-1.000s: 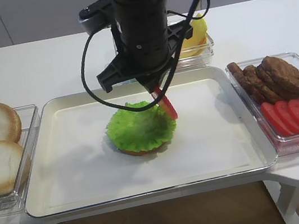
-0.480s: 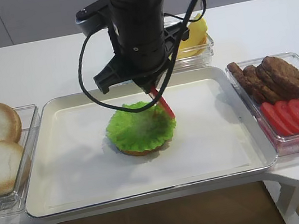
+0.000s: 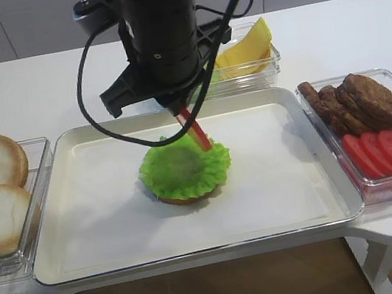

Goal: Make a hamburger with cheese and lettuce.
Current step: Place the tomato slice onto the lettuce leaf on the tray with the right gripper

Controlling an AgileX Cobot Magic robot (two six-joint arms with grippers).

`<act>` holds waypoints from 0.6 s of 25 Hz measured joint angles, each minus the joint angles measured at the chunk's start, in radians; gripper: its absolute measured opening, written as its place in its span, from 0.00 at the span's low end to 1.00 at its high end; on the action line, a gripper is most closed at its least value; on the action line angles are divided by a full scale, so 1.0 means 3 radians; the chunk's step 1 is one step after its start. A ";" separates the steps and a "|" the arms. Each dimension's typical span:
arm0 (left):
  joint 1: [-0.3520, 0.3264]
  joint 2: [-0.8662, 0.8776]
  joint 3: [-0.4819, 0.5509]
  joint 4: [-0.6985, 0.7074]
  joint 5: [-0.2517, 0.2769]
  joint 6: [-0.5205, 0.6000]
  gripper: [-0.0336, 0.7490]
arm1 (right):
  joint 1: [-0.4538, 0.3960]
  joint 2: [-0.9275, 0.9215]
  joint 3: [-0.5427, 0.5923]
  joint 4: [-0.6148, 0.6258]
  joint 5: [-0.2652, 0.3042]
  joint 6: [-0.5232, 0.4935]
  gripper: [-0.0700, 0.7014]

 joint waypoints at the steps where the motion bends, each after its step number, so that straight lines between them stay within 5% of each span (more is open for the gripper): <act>1: 0.0000 0.0000 0.0000 0.0000 0.0000 0.0000 0.58 | 0.0000 0.0000 0.0000 0.0007 0.0000 0.0000 0.17; 15: 0.0000 0.0000 0.0000 0.0000 0.0000 0.0000 0.58 | 0.0005 0.0104 0.0000 -0.0048 0.0111 0.0007 0.17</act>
